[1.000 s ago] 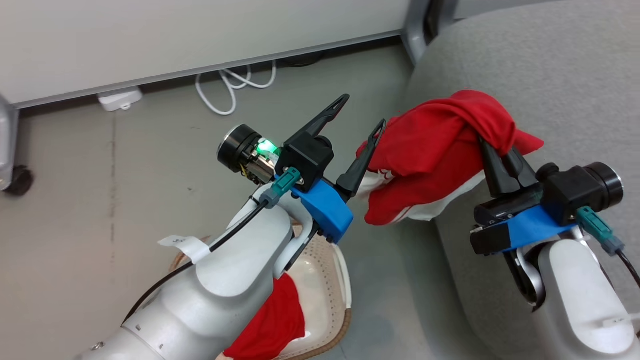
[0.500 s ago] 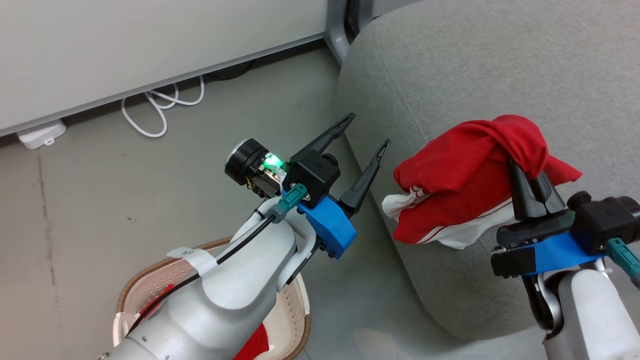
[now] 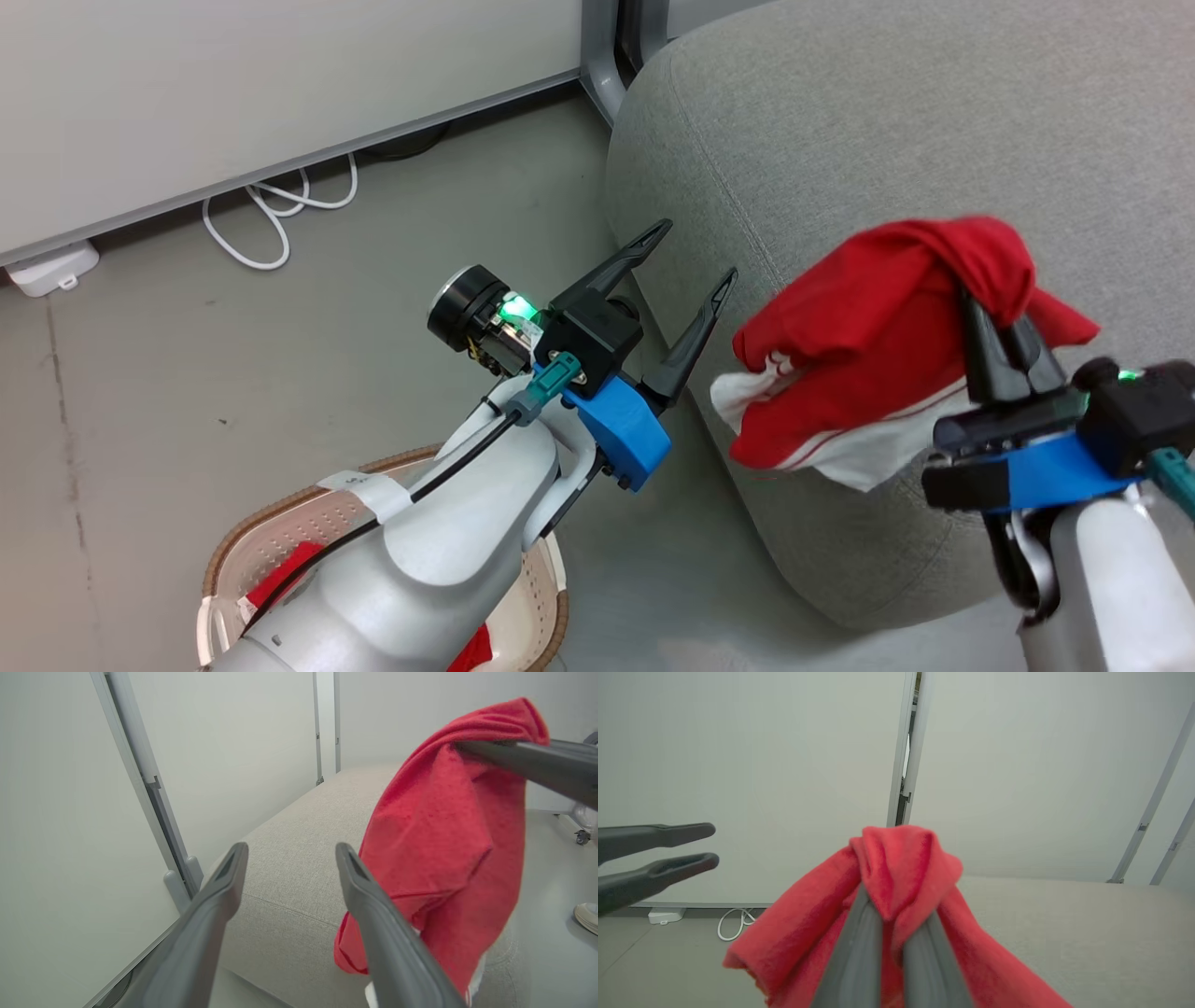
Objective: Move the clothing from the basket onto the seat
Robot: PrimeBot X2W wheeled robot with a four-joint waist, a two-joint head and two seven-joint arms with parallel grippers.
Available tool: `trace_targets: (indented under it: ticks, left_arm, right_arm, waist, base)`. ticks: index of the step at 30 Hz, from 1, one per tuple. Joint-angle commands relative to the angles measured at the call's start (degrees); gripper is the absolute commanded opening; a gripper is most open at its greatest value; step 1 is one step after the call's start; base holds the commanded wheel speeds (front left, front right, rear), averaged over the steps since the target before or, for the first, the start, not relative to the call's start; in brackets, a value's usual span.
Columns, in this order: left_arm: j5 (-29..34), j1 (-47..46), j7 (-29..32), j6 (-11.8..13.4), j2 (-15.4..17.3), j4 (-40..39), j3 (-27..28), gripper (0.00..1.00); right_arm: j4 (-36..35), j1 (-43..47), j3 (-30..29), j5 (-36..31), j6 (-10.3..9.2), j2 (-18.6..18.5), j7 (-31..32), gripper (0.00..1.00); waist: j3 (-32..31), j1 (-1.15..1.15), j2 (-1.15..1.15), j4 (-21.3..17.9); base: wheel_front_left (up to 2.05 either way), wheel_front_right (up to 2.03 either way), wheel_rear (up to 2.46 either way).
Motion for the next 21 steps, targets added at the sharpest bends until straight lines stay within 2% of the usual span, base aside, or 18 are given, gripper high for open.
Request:
trace_targets:
  ticks: [1, 7, 11, 17, 21]
  left_arm:
    - [0.45, 0.05, -0.27, 0.15, 0.4, -0.1, 0.11, 1.0]
    - [1.59, -2.38, -0.25, 0.21, 0.72, -0.48, -0.2, 1.0]
    - [3.06, -5.75, 0.53, 0.26, 0.9, -1.23, -0.71, 1.0]
    - [5.65, -11.36, 2.62, 0.25, 1.65, -3.28, -1.72, 1.0]
    - [7.2, -14.57, 3.94, 0.36, 2.53, -5.07, -2.16, 1.0]
  right_arm:
    - [-0.66, -1.82, -0.09, -0.17, 0.03, -0.35, -0.22, 0.0]
    - [-1.97, -10.89, -2.38, 0.2, 0.03, -3.16, -0.21, 0.0]
    - [-2.72, -18.8, -6.35, 1.23, 0.03, -6.18, -0.21, 0.0]
    - [-3.86, -30.35, -15.38, 0.99, 0.02, -13.53, -0.21, 0.0]
    - [-2.18, -35.5, -20.88, 1.34, 0.02, -18.44, -0.19, 0.0]
  waist:
    - [0.45, 0.0, 0.0, 0.1]
    - [4.97, 0.0, 0.0, 1.02]
    - [10.48, 0.0, 0.0, 2.03]
    - [20.47, 0.0, 0.0, 3.38]
    - [26.46, 0.0, 0.0, 3.45]
  base:
    - [0.0, 0.0, 0.0]
    - [0.0, 0.0, 0.0]
    - [0.0, 0.0, 0.0]
    - [0.0, 0.0, 0.0]
    - [0.0, 0.0, 0.0]
